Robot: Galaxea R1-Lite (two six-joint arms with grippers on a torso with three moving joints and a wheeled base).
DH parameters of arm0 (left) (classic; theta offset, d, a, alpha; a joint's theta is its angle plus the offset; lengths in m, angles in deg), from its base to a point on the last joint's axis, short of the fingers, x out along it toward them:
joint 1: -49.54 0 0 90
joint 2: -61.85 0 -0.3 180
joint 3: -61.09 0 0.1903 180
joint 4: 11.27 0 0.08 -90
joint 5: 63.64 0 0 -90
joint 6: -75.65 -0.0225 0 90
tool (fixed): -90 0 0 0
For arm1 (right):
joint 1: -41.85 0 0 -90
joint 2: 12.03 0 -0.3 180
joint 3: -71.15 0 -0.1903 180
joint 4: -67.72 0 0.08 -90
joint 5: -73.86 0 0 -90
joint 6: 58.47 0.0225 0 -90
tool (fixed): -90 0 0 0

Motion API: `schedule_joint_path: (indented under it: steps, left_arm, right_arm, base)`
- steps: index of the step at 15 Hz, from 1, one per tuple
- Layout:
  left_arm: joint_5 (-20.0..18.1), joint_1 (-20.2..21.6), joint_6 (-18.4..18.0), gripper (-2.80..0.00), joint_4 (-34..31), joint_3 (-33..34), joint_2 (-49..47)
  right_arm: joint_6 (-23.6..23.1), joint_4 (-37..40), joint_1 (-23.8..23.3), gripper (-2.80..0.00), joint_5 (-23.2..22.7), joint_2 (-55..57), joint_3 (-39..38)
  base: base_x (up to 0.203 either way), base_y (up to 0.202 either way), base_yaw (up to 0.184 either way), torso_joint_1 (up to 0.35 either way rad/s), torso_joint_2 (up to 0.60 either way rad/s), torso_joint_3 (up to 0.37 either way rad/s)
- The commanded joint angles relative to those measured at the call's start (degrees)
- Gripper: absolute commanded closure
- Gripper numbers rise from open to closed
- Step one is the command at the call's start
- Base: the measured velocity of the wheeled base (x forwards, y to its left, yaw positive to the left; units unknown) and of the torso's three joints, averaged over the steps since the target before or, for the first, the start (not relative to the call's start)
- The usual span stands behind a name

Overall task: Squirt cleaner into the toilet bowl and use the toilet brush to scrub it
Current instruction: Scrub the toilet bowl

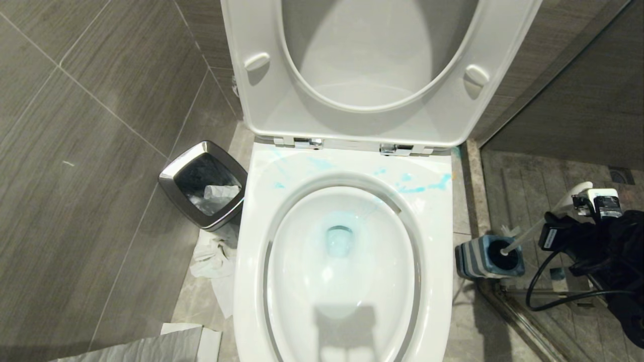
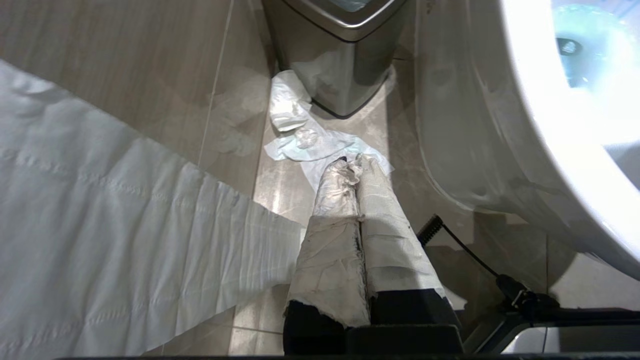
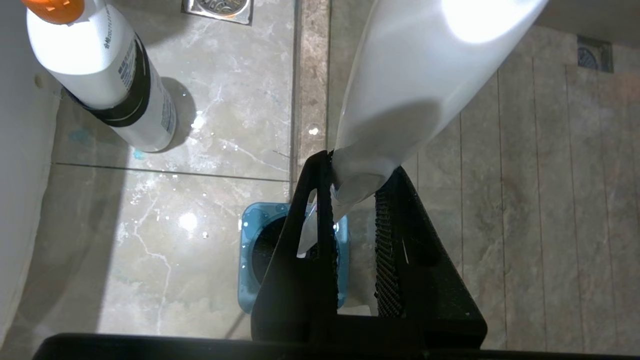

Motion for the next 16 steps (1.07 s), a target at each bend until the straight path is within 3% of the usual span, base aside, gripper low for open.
schedule_joint_path:
  steps: [1, 6, 11, 16]
  left_arm:
    - [0.0, 0.0, 0.0, 0.0, 0.0, 0.1, 0.0]
    - [0.0, 0.0, 0.0, 0.0, 0.0, 0.1, 0.0]
    - [0.0, 0.0, 0.0, 0.0, 0.0, 0.1, 0.0]
    - [0.0, 0.0, 0.0, 0.0, 0.0, 0.1, 0.0]
  right_arm:
    - [-0.4, -0.8, 0.0, 0.0, 0.2, -1.6, -0.6]
    - [0.0, -1.2, 0.0, 0.0, 0.0, -8.2, -8.2]
    - [-0.1, -0.6, 0.0, 0.0, -4.1, -19.1, -17.7]
    - [-0.2, -0.6, 0.0, 0.0, -4.2, -24.9, -20.9]
  base:
    - [0.0, 0.0, 0.0, 0.0, 0.0, 0.0]
    - [0.0, 0.0, 0.0, 0.0, 0.0, 0.0]
    - [0.0, 0.0, 0.0, 0.0, 0.0, 0.0]
    - [0.0, 0.0, 0.0, 0.0, 0.0, 0.0]
